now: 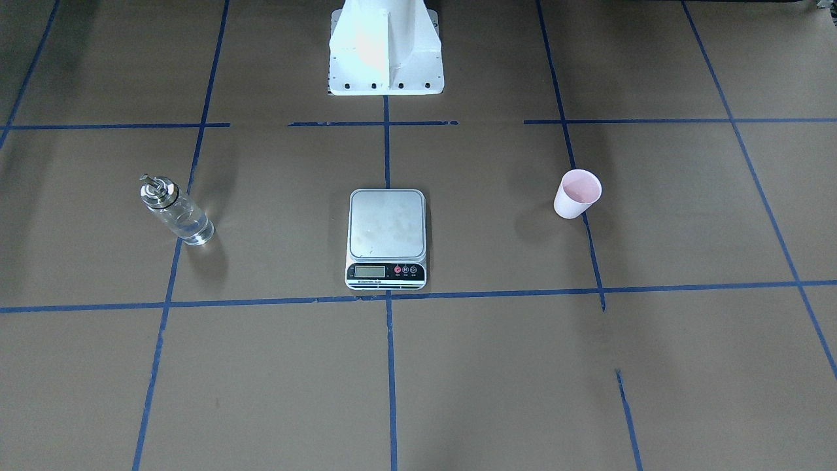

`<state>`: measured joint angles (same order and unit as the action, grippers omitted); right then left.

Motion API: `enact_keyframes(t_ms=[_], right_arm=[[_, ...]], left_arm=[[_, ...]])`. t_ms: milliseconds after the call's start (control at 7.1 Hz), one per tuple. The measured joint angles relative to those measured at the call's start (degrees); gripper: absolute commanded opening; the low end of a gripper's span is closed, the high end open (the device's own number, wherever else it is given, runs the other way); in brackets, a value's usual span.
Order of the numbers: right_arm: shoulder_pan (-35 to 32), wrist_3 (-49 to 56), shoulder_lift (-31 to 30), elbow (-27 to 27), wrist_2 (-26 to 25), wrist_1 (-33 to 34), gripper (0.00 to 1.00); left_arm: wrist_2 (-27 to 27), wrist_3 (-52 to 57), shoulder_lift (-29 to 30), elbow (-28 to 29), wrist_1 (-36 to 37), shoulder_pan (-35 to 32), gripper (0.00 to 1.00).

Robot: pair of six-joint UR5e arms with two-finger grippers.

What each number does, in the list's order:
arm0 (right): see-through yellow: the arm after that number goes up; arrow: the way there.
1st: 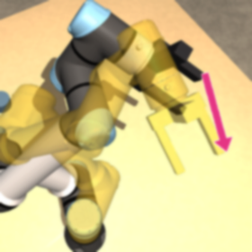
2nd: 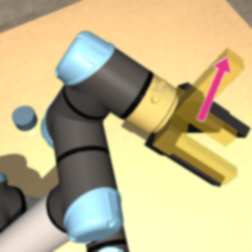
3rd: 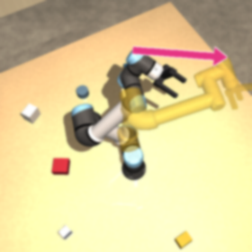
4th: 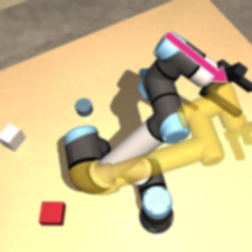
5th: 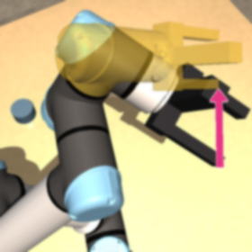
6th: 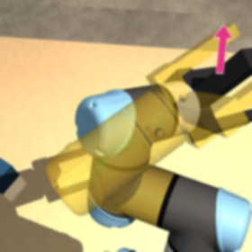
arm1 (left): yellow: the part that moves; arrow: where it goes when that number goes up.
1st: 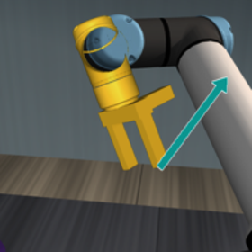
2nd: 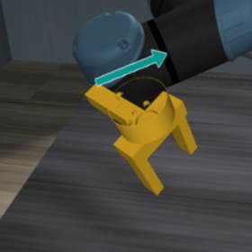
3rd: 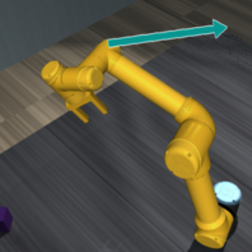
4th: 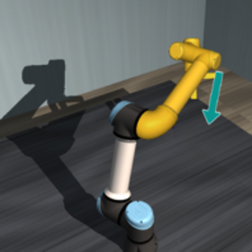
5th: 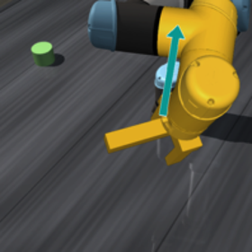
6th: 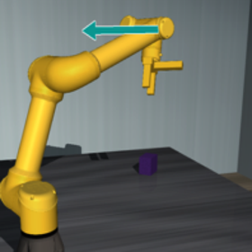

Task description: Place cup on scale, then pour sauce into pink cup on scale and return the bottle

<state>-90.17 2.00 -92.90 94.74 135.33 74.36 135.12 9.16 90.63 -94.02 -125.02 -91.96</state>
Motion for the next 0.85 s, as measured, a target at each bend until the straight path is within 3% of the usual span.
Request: enact_keyframes(t_ms=[423, 846], right_arm=[[-0.04, -8.25, -1.79, 6.70, 0.38, -8.66, 1.00], [0.10, -15.28, -2.52, 7.41, 0.96, -15.21, 1.00]], left_arm=[[0.17, -2.00, 2.39, 0.45, -7.08, 0.09, 1.00], [3.45, -10.38, 2.07, -1.41, -10.76, 2.35, 1.00]])
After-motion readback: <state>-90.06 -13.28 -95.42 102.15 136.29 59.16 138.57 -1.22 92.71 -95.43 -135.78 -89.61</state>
